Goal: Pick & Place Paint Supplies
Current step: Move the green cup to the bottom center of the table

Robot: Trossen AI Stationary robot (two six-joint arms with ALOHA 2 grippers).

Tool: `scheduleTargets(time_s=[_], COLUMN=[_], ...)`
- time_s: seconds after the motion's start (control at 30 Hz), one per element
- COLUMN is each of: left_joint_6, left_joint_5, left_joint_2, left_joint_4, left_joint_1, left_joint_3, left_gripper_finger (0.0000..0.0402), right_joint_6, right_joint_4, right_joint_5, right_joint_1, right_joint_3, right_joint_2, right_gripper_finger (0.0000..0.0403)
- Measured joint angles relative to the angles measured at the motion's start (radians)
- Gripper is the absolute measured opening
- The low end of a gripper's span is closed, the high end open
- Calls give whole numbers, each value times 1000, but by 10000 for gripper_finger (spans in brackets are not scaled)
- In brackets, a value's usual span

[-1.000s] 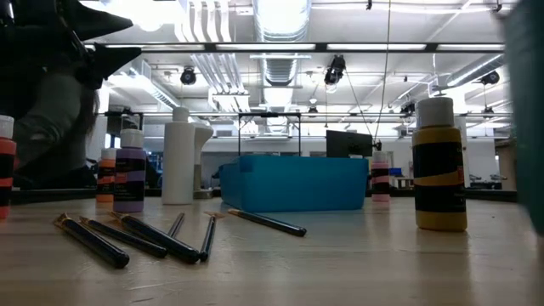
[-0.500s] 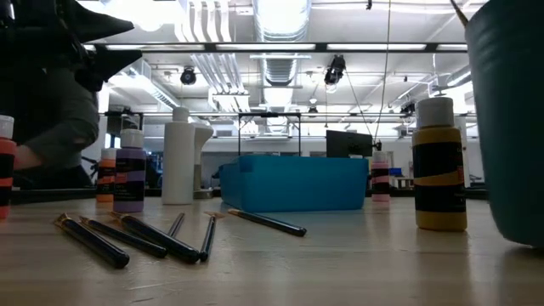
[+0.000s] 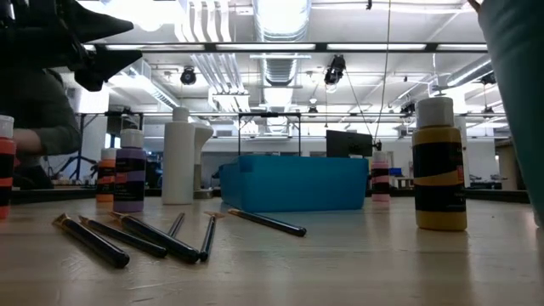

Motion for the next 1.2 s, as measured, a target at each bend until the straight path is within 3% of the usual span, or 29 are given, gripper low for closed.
scheduleTargets(time_s=[0.23,0.97,1.2], left_joint_6=[0,-1,-1], left_joint_5=[0,0,0], left_joint_2=[0,0,0], left_joint_4=[0,0,0], left_joint_1=[0,-1,-1], left_joint_3=[0,0,0], left_gripper_finger=[355,355,355], right_joint_6=[-4,30,55], right_joint_4=[0,-14,-11], right_joint_5=[15,39,36], right_joint_1=[1,1,1], right_joint_3=[54,39,36], right_joint_2=[29,20,20], right_gripper_finger=[8,13,43])
